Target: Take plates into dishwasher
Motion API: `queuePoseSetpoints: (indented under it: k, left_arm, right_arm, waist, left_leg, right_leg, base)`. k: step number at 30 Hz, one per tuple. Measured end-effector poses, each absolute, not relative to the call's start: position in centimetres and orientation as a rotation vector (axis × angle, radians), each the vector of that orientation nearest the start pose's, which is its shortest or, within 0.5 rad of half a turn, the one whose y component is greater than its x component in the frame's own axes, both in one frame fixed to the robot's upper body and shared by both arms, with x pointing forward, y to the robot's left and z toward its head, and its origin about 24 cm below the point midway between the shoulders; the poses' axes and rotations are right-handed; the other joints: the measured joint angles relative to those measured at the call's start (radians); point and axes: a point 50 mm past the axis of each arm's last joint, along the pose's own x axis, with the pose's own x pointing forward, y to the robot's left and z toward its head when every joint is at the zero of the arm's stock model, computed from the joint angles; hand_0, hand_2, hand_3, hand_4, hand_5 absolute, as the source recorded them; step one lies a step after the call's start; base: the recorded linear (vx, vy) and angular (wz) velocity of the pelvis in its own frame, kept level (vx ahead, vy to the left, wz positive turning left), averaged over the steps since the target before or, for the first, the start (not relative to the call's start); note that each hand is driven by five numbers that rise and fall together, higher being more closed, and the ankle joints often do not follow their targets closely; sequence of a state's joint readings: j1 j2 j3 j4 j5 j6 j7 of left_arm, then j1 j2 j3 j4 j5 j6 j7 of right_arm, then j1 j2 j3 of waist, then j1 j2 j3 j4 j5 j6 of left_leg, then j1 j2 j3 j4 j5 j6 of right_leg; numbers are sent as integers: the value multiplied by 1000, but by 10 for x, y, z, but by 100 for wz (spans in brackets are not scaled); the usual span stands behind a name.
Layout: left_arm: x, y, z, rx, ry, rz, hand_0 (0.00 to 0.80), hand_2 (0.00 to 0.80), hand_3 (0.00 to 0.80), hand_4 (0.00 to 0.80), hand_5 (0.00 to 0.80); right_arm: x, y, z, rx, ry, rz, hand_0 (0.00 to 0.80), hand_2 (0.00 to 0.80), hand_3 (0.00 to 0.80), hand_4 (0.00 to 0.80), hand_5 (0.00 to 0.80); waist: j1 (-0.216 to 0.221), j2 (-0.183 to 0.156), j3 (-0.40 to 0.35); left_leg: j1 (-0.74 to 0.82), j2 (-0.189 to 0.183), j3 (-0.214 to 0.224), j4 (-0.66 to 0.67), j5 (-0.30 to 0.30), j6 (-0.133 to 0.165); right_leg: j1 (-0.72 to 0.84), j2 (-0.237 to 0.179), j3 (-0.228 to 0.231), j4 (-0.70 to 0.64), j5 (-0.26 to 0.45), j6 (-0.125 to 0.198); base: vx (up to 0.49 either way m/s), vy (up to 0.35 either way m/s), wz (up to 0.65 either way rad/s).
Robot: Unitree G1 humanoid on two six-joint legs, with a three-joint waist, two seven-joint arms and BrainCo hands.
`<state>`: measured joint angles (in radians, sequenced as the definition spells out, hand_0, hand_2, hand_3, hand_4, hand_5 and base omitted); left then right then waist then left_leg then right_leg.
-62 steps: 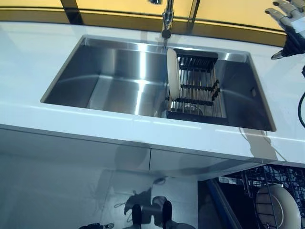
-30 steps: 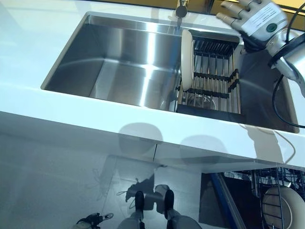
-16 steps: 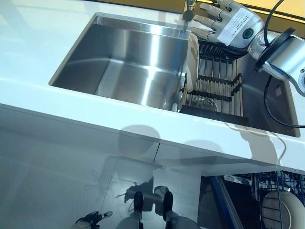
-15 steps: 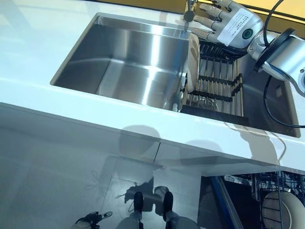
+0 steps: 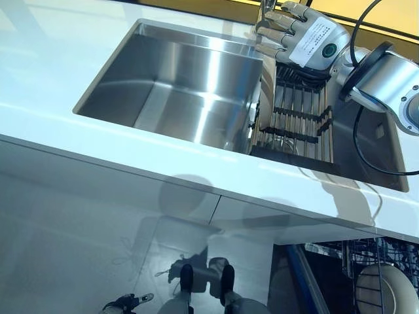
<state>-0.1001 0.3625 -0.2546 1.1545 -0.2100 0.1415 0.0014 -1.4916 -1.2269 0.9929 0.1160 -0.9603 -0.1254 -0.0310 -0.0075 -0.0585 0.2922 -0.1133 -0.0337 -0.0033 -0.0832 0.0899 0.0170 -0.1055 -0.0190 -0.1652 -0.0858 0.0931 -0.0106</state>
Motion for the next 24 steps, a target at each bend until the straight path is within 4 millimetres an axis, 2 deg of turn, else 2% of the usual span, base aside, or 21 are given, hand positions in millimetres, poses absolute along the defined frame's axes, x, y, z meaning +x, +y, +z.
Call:
queuePoseSetpoints:
  k: [15,24]
  left_arm:
    - [132,266,-140,287,1201,118,0,0,0,0,0]
    - [132,266,-140,287,1200,119,0,0,0,0,0]
  right_arm:
    - [319,-146,359,-2463,-935,-88,0,0,0,0,0]
    - [321,-146,354,-2479,-906,-58,0,0,0,0,0]
  waist:
    - [2,-5,-3]
    - [3,-4,-3]
  left_leg:
    - [0,0,-1,0,1,0]
    - [-2,0,-2,1,1,0]
  right_leg:
    - [0,0,0,0,0,0]
    - [0,0,-4,0,0,0]
  base:
    - [0,0,0]
    - [0,0,0]
